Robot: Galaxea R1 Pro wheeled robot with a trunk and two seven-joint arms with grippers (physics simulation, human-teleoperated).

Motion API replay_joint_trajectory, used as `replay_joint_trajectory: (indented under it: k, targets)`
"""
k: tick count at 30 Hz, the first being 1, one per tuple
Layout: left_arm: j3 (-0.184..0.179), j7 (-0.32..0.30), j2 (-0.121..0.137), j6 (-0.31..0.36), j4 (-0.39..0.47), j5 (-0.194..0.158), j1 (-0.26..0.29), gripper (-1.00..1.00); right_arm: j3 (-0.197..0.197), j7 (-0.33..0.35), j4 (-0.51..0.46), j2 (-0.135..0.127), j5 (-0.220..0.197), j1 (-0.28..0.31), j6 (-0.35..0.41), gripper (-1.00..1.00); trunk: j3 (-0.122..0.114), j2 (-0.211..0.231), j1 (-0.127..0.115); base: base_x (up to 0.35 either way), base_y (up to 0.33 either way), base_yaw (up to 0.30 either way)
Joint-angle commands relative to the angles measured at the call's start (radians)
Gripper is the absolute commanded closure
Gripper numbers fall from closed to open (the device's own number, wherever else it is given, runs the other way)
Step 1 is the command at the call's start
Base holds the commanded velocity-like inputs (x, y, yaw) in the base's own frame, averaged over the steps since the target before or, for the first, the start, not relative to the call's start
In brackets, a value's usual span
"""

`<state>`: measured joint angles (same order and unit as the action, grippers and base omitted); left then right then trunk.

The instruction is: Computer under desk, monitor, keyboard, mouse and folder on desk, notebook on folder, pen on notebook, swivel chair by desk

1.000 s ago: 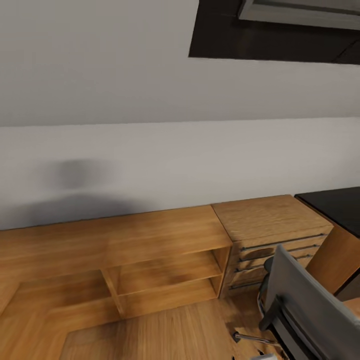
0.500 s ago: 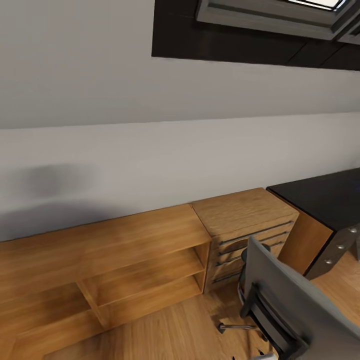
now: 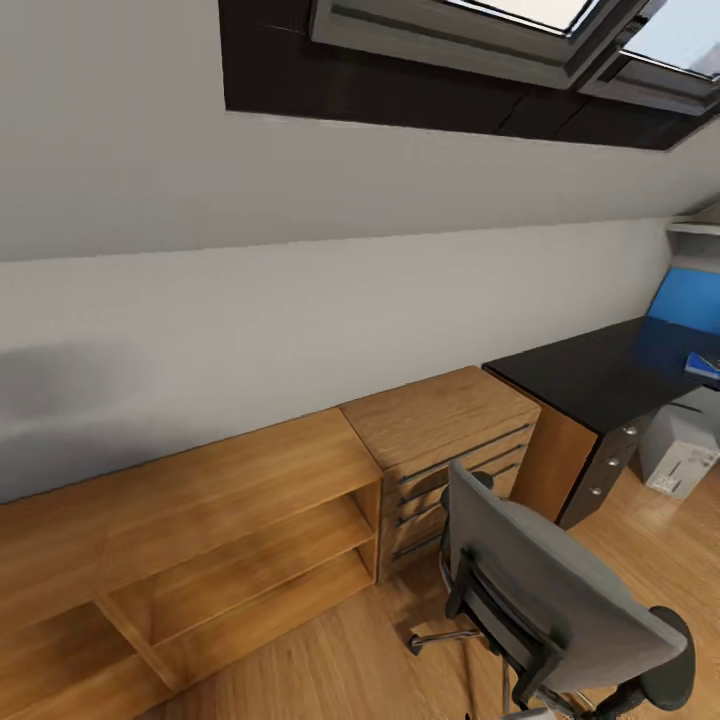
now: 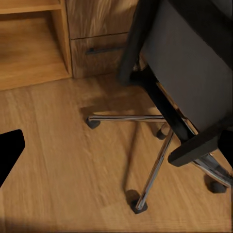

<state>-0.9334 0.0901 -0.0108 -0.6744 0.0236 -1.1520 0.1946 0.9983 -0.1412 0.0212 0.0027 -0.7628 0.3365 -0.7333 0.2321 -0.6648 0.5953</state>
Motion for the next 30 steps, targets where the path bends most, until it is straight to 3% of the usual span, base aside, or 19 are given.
replay_joint_trajectory:
  k: [1,12,30]
  targets:
    - [-0.008,0.009,0.0,-0.002,0.001,0.0,0.0,-1.0,0.008,-0.009,0.002,0.001,0.003,0.001,-0.001,-1.0,0.001,-0.001,0.0,0.067,0.143,-0.3]
    - [-0.008,0.01,0.0,-0.002,0.001,0.0,0.0,-1.0,0.008,-0.009,0.002,0.002,0.003,0.001,-0.001,-1.0,0.001,-0.001,0.0,0.115,0.226,-0.3]
    - [-0.008,0.008,0.0,-0.002,0.001,0.0,0.0,-1.0,0.009,-0.009,0.002,0.002,0.003,0.001,0.0,-1.0,0.001,-0.001,0.0,0.011,0.022,-0.3]
